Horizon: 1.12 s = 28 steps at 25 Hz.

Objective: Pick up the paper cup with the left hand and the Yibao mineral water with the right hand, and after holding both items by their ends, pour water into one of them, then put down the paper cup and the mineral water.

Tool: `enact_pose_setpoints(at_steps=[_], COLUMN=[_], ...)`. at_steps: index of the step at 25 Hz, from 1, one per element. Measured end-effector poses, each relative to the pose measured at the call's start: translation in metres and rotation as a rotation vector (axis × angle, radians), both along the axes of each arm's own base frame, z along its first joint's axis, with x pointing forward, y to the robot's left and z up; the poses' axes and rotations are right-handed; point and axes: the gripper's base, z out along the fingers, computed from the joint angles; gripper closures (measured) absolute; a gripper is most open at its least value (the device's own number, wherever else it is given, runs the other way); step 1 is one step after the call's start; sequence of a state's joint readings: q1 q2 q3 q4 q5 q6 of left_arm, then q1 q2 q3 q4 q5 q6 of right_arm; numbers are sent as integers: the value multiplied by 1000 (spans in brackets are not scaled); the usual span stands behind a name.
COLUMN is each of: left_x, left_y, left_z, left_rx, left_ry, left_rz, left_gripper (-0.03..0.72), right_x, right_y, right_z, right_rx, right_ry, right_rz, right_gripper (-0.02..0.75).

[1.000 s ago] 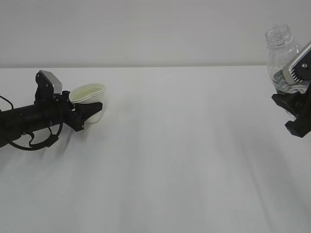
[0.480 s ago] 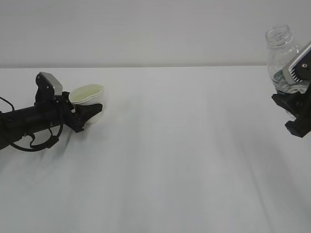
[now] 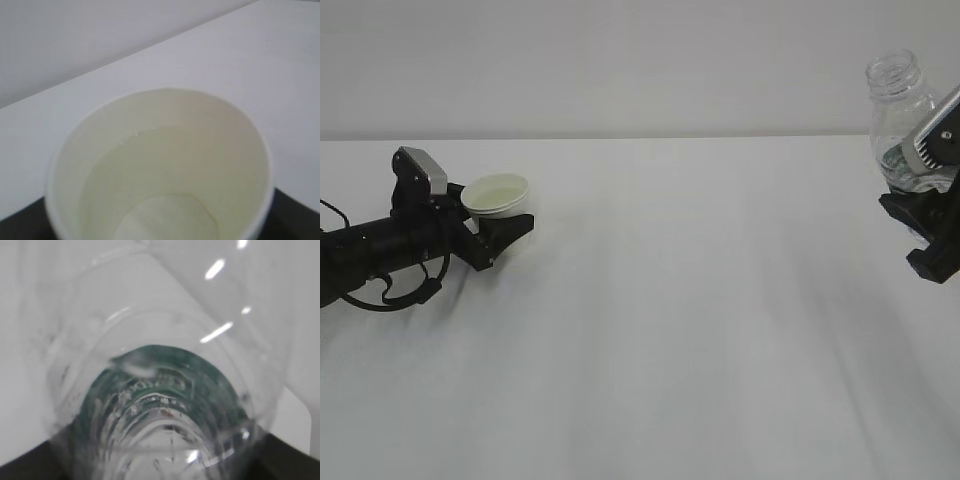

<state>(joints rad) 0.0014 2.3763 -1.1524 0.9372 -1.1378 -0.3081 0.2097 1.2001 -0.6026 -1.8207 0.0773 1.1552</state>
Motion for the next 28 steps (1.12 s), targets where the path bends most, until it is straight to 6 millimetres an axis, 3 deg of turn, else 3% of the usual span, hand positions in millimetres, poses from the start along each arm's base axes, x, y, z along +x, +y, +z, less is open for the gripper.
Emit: enact_pose_setpoints(at_steps=[8, 18, 28], left_x=[0, -2, -4], left_y=[2, 3, 20], left_z=[0, -1, -3], left_rx=[-15, -6, -6], left_ry=[17, 27, 60], left_rz=[-3, -30, -36], left_gripper=[57, 52, 53], right_x=[0, 0, 0], right_y=[0, 0, 0], right_z=[0, 0, 0], right_rx=[0, 0, 0], right_ry=[0, 0, 0], right_rz=[0, 0, 0], right_gripper=[282, 282, 282])
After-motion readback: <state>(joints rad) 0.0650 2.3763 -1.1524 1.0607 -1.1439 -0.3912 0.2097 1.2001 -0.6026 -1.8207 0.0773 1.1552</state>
